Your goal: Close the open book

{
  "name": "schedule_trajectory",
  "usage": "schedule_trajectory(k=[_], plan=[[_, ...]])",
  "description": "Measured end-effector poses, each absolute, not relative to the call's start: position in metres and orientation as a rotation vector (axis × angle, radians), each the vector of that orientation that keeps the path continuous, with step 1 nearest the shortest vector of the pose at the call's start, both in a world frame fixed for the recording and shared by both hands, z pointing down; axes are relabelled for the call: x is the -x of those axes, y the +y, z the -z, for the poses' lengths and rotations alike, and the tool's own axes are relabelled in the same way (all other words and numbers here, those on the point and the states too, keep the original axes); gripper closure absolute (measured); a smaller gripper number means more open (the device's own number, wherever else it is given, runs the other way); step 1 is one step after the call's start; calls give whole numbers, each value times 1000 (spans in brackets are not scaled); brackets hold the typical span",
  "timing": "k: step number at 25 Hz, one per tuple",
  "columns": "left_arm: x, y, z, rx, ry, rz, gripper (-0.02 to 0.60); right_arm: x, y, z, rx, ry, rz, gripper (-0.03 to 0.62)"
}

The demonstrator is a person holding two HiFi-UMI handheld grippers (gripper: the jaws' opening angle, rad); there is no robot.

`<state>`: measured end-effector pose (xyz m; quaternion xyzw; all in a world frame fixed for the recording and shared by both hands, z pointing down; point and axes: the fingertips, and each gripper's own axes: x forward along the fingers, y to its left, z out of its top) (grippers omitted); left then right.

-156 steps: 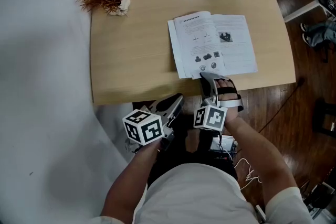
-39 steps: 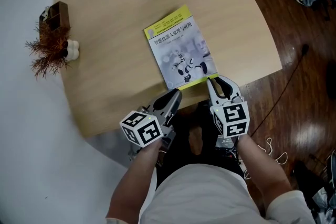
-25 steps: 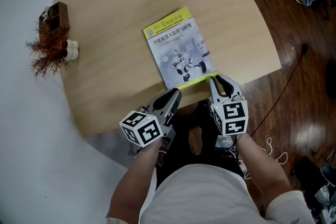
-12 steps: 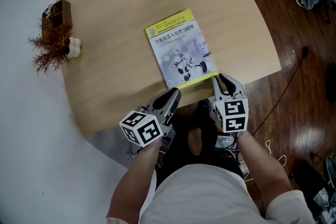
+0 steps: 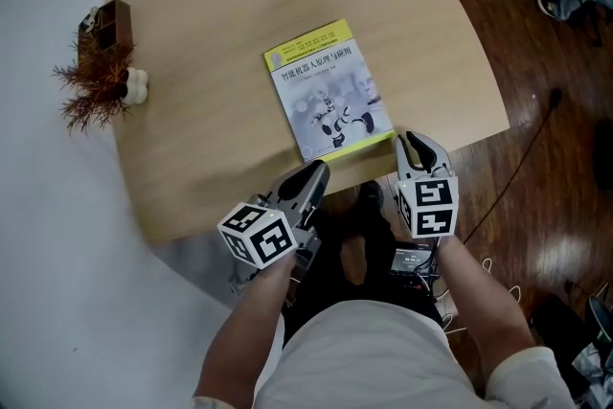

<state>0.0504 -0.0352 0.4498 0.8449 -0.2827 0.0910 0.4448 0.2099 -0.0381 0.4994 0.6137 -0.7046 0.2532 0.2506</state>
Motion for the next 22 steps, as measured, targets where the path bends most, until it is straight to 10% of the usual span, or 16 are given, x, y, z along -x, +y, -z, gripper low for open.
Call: schedule_trajectory(k=[22], plan=[[-41,-29,-425,-2121,-782,-191,581,-193,-47,-450,-1578,-2091,-630,536]])
